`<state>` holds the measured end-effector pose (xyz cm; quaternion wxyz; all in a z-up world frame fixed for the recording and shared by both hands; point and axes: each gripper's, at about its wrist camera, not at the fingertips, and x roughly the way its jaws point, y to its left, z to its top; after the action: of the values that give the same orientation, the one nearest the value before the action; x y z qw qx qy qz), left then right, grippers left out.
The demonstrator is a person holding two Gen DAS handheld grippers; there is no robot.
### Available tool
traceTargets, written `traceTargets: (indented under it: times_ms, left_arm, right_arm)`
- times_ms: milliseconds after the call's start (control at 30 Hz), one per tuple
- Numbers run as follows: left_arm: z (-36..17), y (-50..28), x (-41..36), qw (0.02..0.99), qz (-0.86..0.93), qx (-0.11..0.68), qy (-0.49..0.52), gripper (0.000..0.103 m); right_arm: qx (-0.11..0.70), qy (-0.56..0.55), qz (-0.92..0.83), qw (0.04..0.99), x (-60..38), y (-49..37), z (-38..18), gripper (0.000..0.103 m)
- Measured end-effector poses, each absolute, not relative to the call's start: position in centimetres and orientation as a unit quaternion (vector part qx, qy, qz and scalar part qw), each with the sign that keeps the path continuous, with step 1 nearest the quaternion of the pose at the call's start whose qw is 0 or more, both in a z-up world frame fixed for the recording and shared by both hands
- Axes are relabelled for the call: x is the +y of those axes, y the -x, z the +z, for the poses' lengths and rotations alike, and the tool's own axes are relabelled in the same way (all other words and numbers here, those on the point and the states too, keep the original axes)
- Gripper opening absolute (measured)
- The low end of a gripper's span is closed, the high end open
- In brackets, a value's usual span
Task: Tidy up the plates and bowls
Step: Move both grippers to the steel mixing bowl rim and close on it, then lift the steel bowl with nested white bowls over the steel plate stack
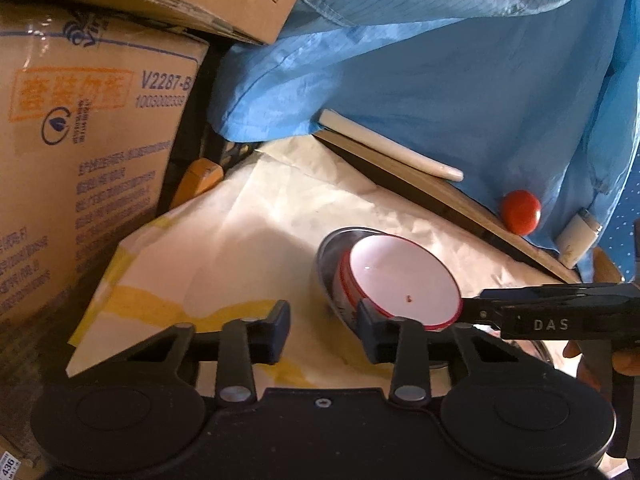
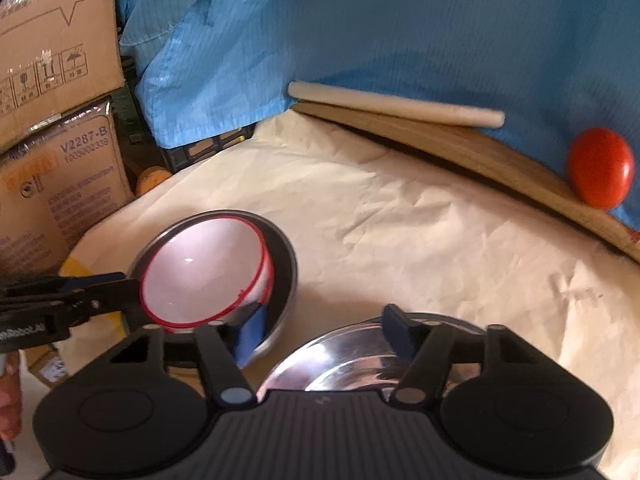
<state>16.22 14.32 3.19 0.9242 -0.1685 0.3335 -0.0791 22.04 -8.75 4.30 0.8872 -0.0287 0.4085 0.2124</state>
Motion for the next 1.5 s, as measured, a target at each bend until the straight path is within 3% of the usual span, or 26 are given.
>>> traceTargets:
  times_ms: [133, 367, 533, 700, 833, 967, 1500]
  left_arm:
    - [3.0, -16.8, 15.0, 0.911, -0.081, 0.349, 0.206, 0.034]
    - [2.6, -17.2, 15.5, 0.902, -0.080, 0.353, 0.234, 0.035]
    - [2.2, -17.5, 15.9, 0.899, -0.071, 0.356, 0.246, 0.045]
    - [2.0, -17.6, 16.1, 0.898, -0.074, 0.354, 0.253, 0.043]
    - [2.1, -17.6, 15.9, 0.898, -0.077, 0.351, 0.253, 0.035]
    - [2.5, -17.5, 15.3, 0.902, -0.084, 0.346, 0.245, 0.021]
    - [2.9, -17.7, 14.4, 0.906, -0.056, 0.347, 0.236, 0.018]
  right_arm:
    - [0.429, 0.024, 0.222, 0.875, -8.5, -22.7, 4.6, 0.052]
    - [0.436, 0.038, 0.215, 0.873, -7.7, -23.2, 4.6, 0.048]
    - [0.437, 0.040, 0.222, 0.871, -7.2, -23.5, 4.5, 0.032]
    - [0.440, 0.031, 0.234, 0.866, -6.8, -23.4, 4.4, 0.015]
    - [0.447, 0.009, 0.235, 0.863, -7.0, -23.7, 4.3, 0.015]
    - [0.444, 0.003, 0.226, 0.867, -6.9, -23.6, 4.2, 0.013]
    - [0.447, -0.052, 0.215, 0.867, -8.1, -23.8, 3.8, 0.012]
